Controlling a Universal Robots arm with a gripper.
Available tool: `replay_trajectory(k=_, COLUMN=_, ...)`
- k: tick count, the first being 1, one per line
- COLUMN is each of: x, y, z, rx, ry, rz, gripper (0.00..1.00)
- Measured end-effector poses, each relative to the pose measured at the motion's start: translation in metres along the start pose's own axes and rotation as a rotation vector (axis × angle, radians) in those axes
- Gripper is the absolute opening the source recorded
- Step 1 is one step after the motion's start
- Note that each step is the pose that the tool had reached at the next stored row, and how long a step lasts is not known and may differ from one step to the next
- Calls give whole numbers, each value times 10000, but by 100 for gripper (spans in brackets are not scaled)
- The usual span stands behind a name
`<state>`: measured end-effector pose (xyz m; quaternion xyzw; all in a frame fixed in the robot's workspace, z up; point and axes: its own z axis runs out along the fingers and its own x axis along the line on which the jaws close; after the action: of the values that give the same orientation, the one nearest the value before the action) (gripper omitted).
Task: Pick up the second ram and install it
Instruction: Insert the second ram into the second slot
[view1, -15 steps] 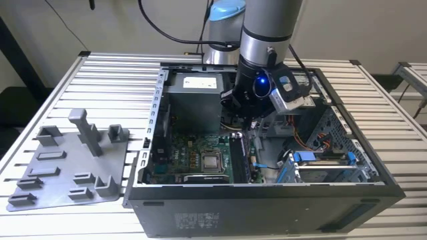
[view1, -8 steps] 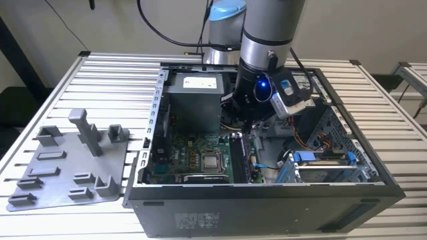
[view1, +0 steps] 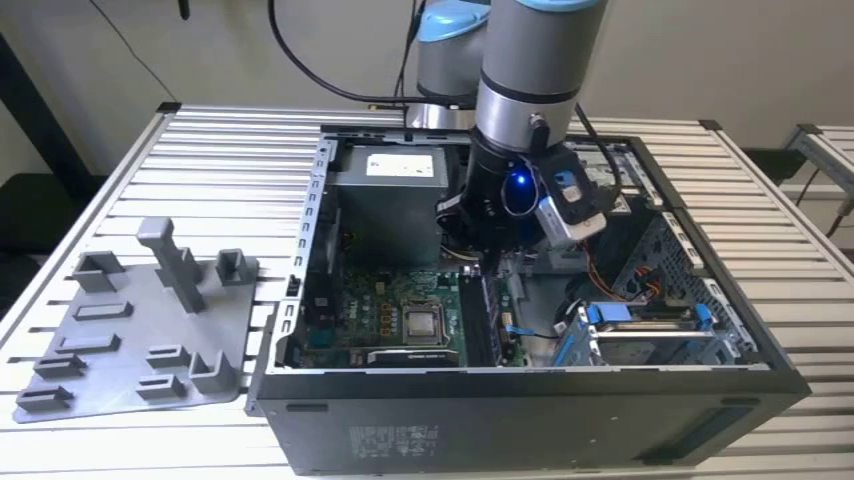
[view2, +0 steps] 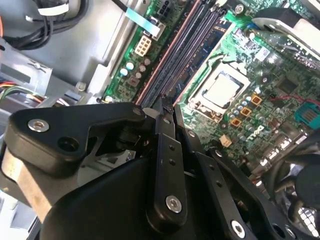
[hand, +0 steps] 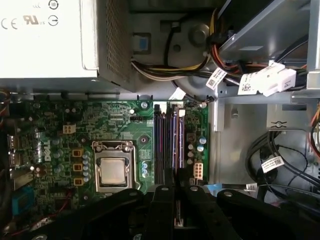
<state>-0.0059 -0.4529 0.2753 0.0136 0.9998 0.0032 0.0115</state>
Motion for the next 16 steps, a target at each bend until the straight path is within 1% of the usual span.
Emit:
replay_trajectory(k=10, x=3, y=-17, z=170, rx=-5, ry=34, rz=-287, gripper=14)
replay_trajectory(k=16, x=16, y=-17, z=251, rx=47, ry=44, rz=-298, gripper=14)
